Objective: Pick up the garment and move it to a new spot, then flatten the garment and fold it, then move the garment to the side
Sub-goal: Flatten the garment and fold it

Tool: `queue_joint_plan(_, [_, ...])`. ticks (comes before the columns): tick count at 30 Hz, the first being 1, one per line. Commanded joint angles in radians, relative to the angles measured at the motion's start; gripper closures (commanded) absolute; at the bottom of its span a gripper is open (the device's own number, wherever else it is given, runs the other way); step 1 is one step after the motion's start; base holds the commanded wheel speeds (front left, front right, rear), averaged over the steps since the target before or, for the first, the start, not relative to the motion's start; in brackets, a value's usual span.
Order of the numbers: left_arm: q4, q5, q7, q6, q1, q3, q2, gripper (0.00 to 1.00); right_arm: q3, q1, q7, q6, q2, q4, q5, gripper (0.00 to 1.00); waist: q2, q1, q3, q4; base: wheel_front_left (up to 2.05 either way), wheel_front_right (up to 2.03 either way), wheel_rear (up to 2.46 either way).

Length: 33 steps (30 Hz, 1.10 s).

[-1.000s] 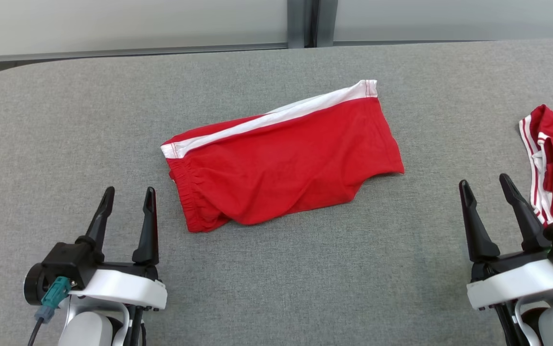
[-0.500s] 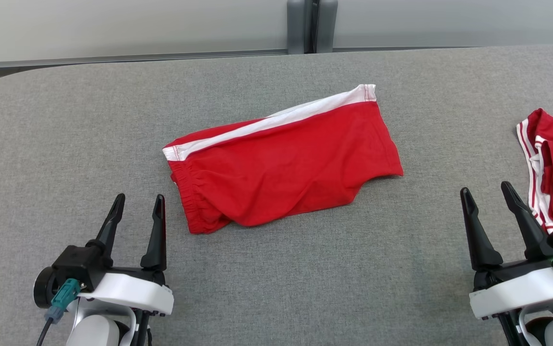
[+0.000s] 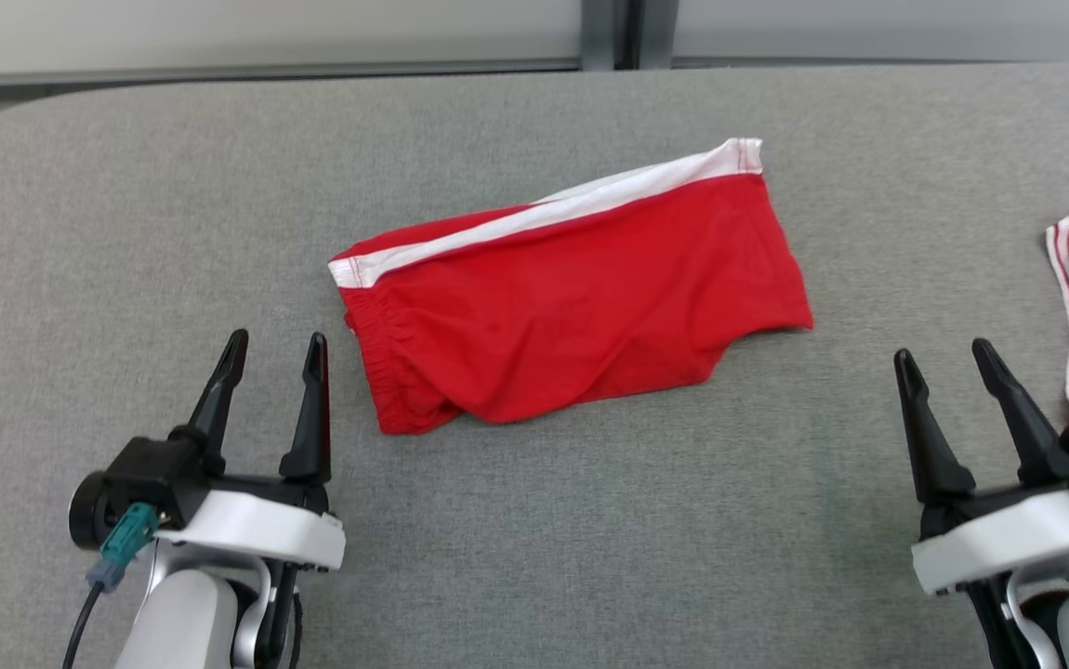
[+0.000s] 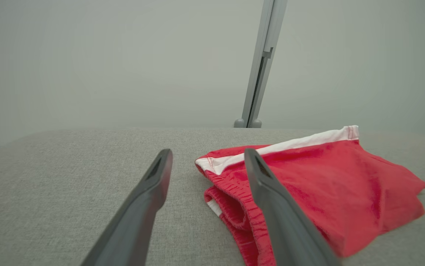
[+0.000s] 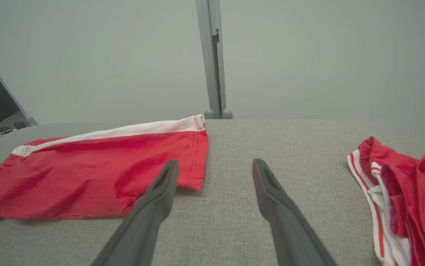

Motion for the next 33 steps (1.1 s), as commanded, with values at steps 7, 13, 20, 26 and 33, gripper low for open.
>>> queue_joint_plan(7, [-0.022, 0.007, -0.004, -0.017, -0.083, -0.02, -0.01, 0.0, 0.042, -0.182, 0.019, 0.0, -0.035, 0.14, 0.024, 0.0, 0.0, 0.0, 0.123, 0.07, 0.0, 0.0, 0.0])
queue_joint_plan(13, [-0.022, 0.007, -0.004, -0.025, -0.117, -0.029, -0.027, 0.0, 0.103, -0.349, 0.025, 0.0, -0.053, 0.376, 0.062, 0.0, 0.0, 0.0, 0.17, 0.106, 0.0, 0.0, 0.0])
queue_joint_plan(20, [-0.022, 0.009, -0.005, -0.028, -0.112, -0.021, -0.037, 0.0, 0.205, -0.434, 0.046, 0.0, -0.031, 0.56, 0.145, 0.44, 0.0, 0.0, 0.175, 0.109, 0.0, 0.0, 0.0])
queue_joint_plan(26, [-0.027, 0.02, -0.004, -0.031, -0.106, -0.006, -0.041, 0.0, 0.248, -0.445, 0.001, 0.001, -0.041, 0.598, 0.2, 1.0, 0.0, 0.0, 0.159, 0.091, 0.0, 0.0, 0.0])
queue_joint_plan(33, [-0.031, 0.035, -0.004, -0.033, -0.077, 0.011, -0.042, 0.0, 0.257, -0.342, -0.087, 0.001, -0.017, 0.562, 0.237, 1.0, 0.0, 0.0, 0.119, 0.05, 0.0, 0.0, 0.0])
